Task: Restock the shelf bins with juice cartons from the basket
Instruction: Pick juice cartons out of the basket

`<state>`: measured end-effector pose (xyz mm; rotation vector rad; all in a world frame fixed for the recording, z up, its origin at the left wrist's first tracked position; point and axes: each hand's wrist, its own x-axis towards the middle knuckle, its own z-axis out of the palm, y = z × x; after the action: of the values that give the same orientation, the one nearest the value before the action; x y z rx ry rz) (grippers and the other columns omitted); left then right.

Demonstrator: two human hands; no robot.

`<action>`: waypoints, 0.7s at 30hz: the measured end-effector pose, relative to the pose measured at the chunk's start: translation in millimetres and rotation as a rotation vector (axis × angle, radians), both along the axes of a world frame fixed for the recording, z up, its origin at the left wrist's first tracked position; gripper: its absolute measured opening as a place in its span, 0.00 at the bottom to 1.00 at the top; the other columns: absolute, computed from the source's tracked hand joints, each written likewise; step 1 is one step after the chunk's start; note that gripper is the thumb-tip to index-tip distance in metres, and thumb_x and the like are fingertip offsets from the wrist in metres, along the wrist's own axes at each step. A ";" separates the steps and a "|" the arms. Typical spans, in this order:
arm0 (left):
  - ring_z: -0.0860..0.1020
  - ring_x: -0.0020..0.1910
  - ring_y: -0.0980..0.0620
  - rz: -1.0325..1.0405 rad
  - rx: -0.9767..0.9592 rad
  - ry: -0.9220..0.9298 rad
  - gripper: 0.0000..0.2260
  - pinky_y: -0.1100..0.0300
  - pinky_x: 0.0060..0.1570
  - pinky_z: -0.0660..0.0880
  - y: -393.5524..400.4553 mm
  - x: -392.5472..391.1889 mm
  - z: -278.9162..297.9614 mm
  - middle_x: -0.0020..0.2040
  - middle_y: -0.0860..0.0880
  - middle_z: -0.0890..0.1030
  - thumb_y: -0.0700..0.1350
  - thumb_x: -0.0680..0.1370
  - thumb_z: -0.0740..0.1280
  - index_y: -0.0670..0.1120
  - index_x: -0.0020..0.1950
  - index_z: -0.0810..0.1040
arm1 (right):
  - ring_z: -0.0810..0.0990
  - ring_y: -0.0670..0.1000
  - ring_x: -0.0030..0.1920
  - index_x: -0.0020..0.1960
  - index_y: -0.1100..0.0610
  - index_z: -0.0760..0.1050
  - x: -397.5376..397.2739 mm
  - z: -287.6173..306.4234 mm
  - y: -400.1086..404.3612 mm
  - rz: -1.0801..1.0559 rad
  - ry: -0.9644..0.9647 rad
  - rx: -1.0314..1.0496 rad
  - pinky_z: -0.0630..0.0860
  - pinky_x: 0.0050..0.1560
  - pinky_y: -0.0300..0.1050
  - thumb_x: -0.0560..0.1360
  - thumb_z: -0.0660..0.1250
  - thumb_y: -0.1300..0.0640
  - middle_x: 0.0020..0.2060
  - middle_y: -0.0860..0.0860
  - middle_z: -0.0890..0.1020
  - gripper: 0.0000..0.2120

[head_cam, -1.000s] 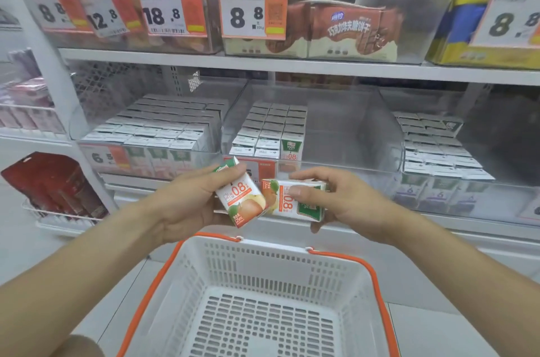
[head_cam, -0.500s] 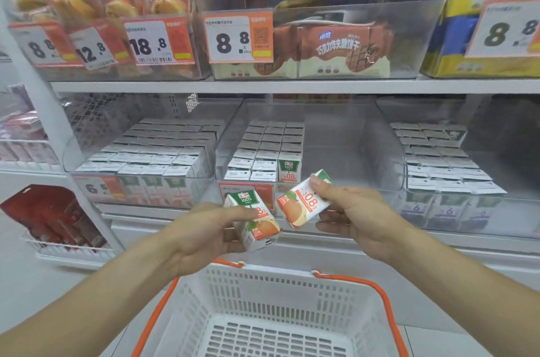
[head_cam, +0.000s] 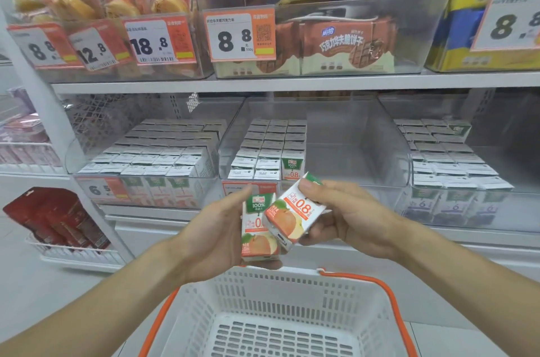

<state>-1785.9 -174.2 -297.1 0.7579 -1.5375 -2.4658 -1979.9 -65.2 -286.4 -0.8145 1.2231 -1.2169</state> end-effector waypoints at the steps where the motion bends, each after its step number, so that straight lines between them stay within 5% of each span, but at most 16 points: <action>1: 0.77 0.55 0.37 -0.055 -0.026 0.021 0.25 0.40 0.57 0.74 1.2 0.6 -0.2 0.62 0.36 0.78 0.59 0.81 0.58 0.43 0.68 0.77 | 0.79 0.55 0.35 0.55 0.65 0.78 0.4 -0.7 0.3 0.038 -0.002 -0.005 0.82 0.43 0.50 0.69 0.74 0.47 0.40 0.59 0.84 0.24; 4: 0.76 0.55 0.35 -0.190 -0.047 0.034 0.28 0.40 0.57 0.72 2.2 3.5 1.1 0.58 0.37 0.79 0.62 0.75 0.66 0.44 0.67 0.76 | 0.76 0.65 0.51 0.58 0.67 0.72 0.6 -6.2 0.3 0.169 -0.054 -0.021 0.82 0.48 0.53 0.73 0.75 0.53 0.48 0.63 0.83 0.23; 6: 0.76 0.55 0.37 -0.250 -0.117 0.014 0.30 0.40 0.57 0.73 4.2 5.7 -1.2 0.56 0.39 0.80 0.62 0.73 0.70 0.46 0.69 0.74 | 0.75 0.66 0.54 0.57 0.60 0.71 -0.2 -9.2 0.2 0.242 -0.045 -0.011 0.82 0.50 0.55 0.71 0.76 0.54 0.50 0.65 0.83 0.21; 9: 0.79 0.51 0.38 -0.193 -0.240 -0.068 0.41 0.41 0.54 0.77 5.8 9.0 -9.8 0.54 0.38 0.79 0.48 0.68 0.78 0.49 0.74 0.59 | 0.78 0.65 0.51 0.55 0.63 0.73 2.1 -12.3 -1.4 0.242 0.073 0.013 0.82 0.53 0.57 0.72 0.75 0.54 0.49 0.64 0.84 0.18; 12: 0.82 0.49 0.42 -0.165 -0.354 -0.155 0.43 0.48 0.51 0.80 6.2 9.9 -11.4 0.53 0.41 0.80 0.40 0.66 0.77 0.52 0.73 0.55 | 0.82 0.62 0.44 0.56 0.62 0.72 2.9 -16.3 -2.6 0.168 0.248 0.027 0.81 0.56 0.60 0.68 0.76 0.54 0.46 0.61 0.84 0.22; 15: 0.82 0.46 0.47 -0.212 -0.438 -0.212 0.43 0.55 0.48 0.80 6.7 10.5 -8.3 0.53 0.41 0.79 0.36 0.68 0.74 0.53 0.74 0.53 | 0.85 0.61 0.48 0.61 0.55 0.68 -0.6 -17.0 -1.4 0.156 0.403 0.010 0.82 0.53 0.59 0.64 0.79 0.53 0.54 0.60 0.76 0.30; 21: 0.80 0.48 0.44 -0.381 -0.385 -0.220 0.43 0.57 0.44 0.78 12.4 9.1 -8.2 0.53 0.42 0.81 0.36 0.69 0.73 0.52 0.75 0.50 | 0.81 0.58 0.60 0.68 0.47 0.73 -1.7 -18.5 0.4 0.496 0.372 0.001 0.80 0.56 0.58 0.74 0.73 0.54 0.68 0.57 0.73 0.23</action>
<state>-1776.8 -161.8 -305.3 0.7392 -2.3406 -2.2529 -1981.6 -64.8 -305.0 -1.2947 1.2121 -0.6781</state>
